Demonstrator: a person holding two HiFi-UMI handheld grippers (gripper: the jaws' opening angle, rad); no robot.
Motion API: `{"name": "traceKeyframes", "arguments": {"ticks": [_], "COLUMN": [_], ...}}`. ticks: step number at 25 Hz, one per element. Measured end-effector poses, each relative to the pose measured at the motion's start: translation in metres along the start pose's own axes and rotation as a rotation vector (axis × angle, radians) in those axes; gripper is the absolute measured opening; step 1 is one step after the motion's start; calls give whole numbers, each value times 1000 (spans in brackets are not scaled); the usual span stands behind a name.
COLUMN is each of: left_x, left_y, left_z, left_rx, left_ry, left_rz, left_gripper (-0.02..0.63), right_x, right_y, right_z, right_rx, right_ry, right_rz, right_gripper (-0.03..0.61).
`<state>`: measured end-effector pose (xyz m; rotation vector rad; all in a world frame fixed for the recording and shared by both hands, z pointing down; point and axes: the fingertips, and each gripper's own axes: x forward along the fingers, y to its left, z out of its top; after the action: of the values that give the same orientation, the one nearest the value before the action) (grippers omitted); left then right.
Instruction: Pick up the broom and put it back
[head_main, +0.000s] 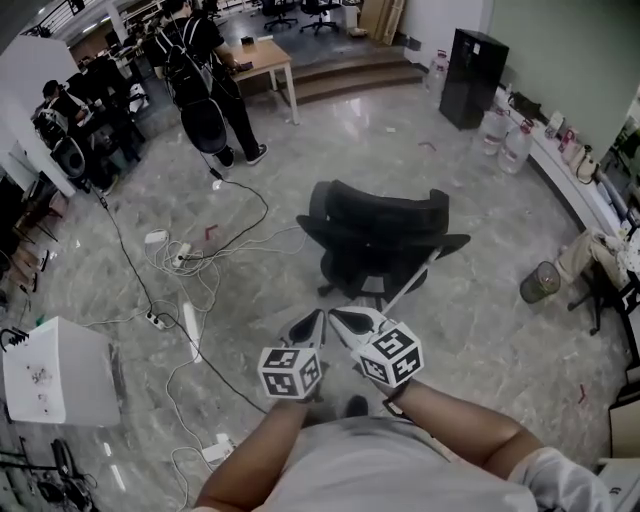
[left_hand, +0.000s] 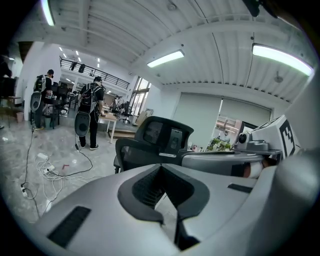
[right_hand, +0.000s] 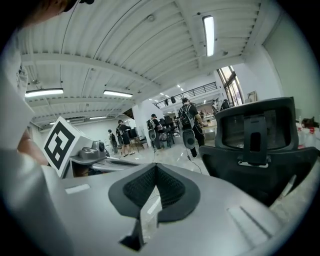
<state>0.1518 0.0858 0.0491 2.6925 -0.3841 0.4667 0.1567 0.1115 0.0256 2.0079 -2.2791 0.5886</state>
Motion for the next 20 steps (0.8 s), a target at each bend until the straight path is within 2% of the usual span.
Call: {"name": "traceKeyframes", "arguments": {"ticks": [20], "left_x": [-19], "left_y": [25], "left_z": [-4], "left_rx": [-39], "left_ry": [-18], "left_rz": [33], "left_gripper": [6], "right_x": [22], "right_y": [23], "right_z": [8], "right_rx": [-30], "right_ry": [8], "right_rz": [38], "right_gripper": [2]}}
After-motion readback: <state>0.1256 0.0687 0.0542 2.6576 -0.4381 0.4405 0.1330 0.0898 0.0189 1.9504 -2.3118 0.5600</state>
